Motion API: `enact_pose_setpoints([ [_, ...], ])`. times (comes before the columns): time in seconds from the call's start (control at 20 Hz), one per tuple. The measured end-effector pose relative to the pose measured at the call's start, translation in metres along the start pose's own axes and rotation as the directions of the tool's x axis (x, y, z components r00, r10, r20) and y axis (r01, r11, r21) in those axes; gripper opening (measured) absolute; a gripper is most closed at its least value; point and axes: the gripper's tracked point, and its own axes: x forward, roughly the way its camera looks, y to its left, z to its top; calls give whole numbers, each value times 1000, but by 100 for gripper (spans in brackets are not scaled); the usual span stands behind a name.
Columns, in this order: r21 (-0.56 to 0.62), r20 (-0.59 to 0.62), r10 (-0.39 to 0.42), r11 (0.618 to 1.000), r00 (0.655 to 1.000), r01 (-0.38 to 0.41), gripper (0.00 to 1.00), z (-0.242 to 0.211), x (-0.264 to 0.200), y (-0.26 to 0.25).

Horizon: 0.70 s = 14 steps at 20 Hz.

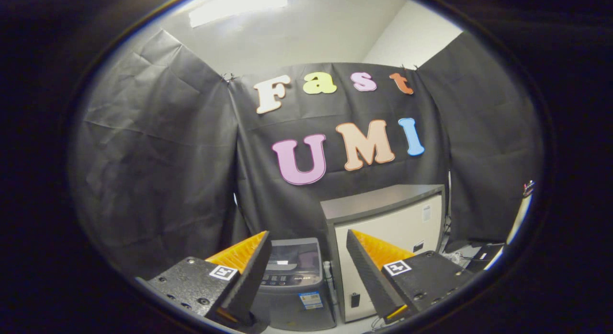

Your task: Put the clothes into the washing machine and then close the washing machine lid.

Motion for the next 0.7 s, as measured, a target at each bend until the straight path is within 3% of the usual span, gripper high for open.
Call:
enact_pose_setpoints([
  [0.25,-21,-71,8,1000,997,-9,95,-17,-2,6],
  [0.7,-106,-27,-13,994,1000,10,95,-9,-3,22],
])
